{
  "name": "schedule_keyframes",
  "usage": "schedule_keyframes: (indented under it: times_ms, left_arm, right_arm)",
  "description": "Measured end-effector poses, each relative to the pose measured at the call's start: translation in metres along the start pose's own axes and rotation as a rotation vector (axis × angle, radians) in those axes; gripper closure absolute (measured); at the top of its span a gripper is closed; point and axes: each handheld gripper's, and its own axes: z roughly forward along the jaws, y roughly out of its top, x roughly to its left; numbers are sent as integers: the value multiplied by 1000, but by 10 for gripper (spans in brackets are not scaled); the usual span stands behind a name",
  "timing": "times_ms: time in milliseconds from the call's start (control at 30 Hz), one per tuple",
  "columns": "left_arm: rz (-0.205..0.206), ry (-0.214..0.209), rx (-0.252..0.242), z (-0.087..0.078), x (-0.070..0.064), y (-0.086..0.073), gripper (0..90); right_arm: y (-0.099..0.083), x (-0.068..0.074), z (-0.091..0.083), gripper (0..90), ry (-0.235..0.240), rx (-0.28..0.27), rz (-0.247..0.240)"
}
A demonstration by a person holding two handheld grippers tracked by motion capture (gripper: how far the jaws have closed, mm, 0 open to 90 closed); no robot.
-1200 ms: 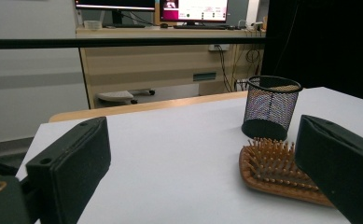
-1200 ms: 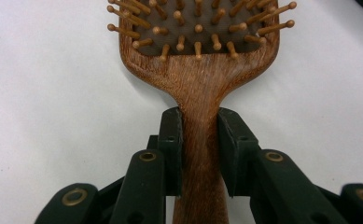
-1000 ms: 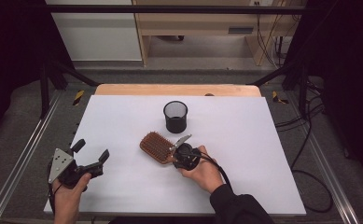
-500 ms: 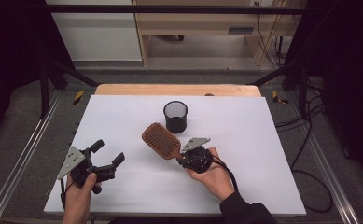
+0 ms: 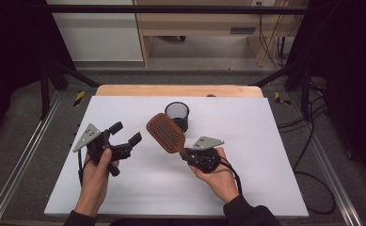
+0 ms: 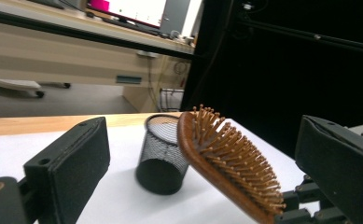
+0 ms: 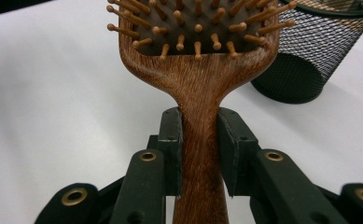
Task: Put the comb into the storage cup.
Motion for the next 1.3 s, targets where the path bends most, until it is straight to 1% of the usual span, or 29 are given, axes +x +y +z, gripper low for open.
schedule_keyframes:
  times_ms: [33,67,100,133,167,233,300,333,400,433,467,500,533,567,633,700,767,800,867,1000,1067,1133,1167,1200,1300]
  left_arm:
    - [1,-8,-2,1,-1,0,35]
    - [2,-13,7,1,-3,-1,32]
    - [19,-10,34,2,-5,-2,27]
    - [34,-7,48,1,-7,-4,30]
    - [35,-6,43,0,-8,-6,31]
    - [3,-12,46,1,-7,-9,26]
    - [-1,-12,51,2,-7,-11,29]
    - [-13,-13,49,2,-6,-13,30]
    - [-71,-38,39,2,-4,-16,32]
    - [-77,-41,42,3,-4,-17,28]
    - [-68,-39,46,4,-5,-18,30]
    - [-79,-43,43,5,-5,-19,36]
    - [-101,-58,42,6,-6,-20,38]
    - [-107,-68,45,7,-6,-20,38]
    - [-103,-74,46,8,-9,-21,38]
    - [-117,-97,41,10,-10,-22,37]
    - [-110,-95,45,10,-11,-22,39]
    - [-112,-95,44,10,-11,-23,41]
    - [-116,-96,43,10,-11,-25,39]
    - [-112,-102,60,12,-13,-29,40]
    - [-114,-107,60,13,-14,-29,40]
    - [-135,-119,53,13,-13,-29,42]
    - [-156,-131,41,13,-12,-28,42]
    - [-167,-136,34,12,-11,-28,42]
    - [-193,-136,23,11,-7,-27,50]
  right_arm:
    - [0,0,-1,725,4,-5,0]
    - [0,0,-2,725,2,-11,-3]
    - [1,1,-3,725,-1,-19,-1]
    - [1,2,-4,725,-1,-29,-1]
    - [2,3,-5,725,-2,-40,-3]
    - [4,6,-6,725,3,-55,-10]
    - [7,7,-7,725,3,-71,-19]
    - [8,7,-8,725,-1,-85,-17]
    - [10,6,-10,725,3,-107,-10]
    - [11,6,-12,725,2,-116,-6]
    - [11,5,-12,725,1,-125,-6]
    - [12,5,-13,725,0,-131,-4]
    - [12,5,-13,725,2,-135,-3]
    - [12,6,-13,725,2,-140,-9]
    - [13,8,-13,726,3,-142,-13]
    - [14,10,-13,725,8,-146,-18]
    - [14,12,-12,725,8,-146,-27]
    - [14,13,-11,725,12,-144,-22]
    - [13,16,-9,725,15,-144,-27]
    - [14,24,-5,726,19,-135,-58]
    - [14,28,-3,725,22,-133,-71]
    - [13,31,-1,725,29,-128,-77]
    - [13,32,0,725,28,-126,-81]
    - [13,33,2,725,31,-124,-83]
    - [12,36,5,725,41,-124,-93]
